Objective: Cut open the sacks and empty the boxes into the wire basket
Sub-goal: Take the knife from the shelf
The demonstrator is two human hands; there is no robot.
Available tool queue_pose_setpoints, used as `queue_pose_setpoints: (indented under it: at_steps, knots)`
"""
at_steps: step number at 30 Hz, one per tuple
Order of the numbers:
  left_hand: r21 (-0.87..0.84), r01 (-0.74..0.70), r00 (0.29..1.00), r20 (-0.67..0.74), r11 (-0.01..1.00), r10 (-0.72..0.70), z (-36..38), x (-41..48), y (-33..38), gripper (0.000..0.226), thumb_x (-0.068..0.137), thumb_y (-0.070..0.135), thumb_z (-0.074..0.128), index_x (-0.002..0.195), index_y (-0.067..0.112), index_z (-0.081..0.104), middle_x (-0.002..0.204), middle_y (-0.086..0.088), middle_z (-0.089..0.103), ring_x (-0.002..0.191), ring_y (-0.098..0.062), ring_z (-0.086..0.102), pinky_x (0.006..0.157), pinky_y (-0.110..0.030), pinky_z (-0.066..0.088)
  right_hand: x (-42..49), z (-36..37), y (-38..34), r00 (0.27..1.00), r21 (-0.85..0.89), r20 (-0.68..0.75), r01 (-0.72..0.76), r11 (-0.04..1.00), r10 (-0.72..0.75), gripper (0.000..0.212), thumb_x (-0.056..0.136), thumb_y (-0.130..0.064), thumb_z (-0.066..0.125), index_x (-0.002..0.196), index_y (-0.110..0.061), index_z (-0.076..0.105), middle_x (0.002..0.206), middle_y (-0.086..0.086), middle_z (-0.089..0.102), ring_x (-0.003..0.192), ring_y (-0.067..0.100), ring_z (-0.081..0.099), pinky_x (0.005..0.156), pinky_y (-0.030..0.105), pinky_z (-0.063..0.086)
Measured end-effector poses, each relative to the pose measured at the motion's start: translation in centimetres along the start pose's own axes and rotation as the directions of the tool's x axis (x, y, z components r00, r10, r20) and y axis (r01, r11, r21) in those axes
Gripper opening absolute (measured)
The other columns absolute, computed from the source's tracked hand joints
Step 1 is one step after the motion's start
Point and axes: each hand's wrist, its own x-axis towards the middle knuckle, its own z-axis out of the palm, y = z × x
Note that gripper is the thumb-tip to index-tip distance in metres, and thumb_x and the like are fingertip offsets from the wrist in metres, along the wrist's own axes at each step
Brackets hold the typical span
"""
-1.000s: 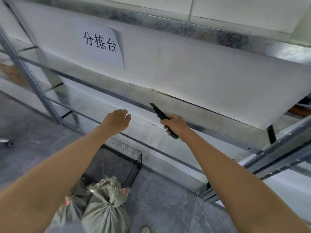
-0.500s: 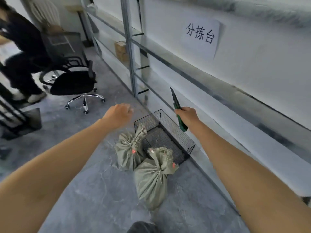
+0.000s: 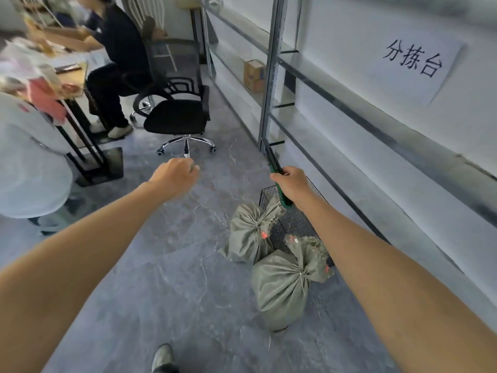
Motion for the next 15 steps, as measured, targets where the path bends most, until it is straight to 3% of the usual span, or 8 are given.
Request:
queue_pose_setpoints:
  at_steps: [4,10,15]
  knots:
    - [-0.021,-0.047,0.999,0.013,0.999,0.047,-1.2,2.5,-4.5,0.033,0.097,0.028,0.033,0.078,0.006,0.047,0.089,-0.014,0.056,0.084,-0.034,0.053,0.070,-0.036,0.039,0.3,3.7,-2.2,0.997,-0.002,-0.068,-0.039,0.999,0.038,0.013,0.089,-0.020,0.060,0.093,-0.008,0.059,0.067,0.000,0.055,0.064,0.018,0.052,0.055,0.025,0.038]
    - [-0.038,-0.214,0.974,0.068,0.976,0.216,-2.1,6.7,-9.5,0.032,0.097,0.028,0.033,0.078,0.006,0.047,0.093,-0.017,0.058,0.089,-0.035,0.053,0.075,-0.038,0.040,0.6,9.3,-4.2,0.969,0.016,-0.214,-0.122,0.992,0.122,0.022,0.088,-0.015,0.058,0.097,0.005,0.061,0.075,0.010,0.051,0.069,0.020,0.048,0.055,0.028,0.033]
    - [-0.078,-0.275,0.948,0.148,0.958,0.284,-1.5,9.7,-11.7,0.035,0.096,0.029,0.032,0.086,0.003,0.053,0.095,-0.016,0.059,0.092,-0.036,0.056,0.076,-0.038,0.041,0.5,12.3,-4.2,0.946,-0.029,-0.282,-0.175,0.984,0.160,0.011,0.088,-0.017,0.056,0.084,-0.007,0.058,0.061,0.005,0.048,0.051,0.017,0.043,0.050,0.027,0.031]
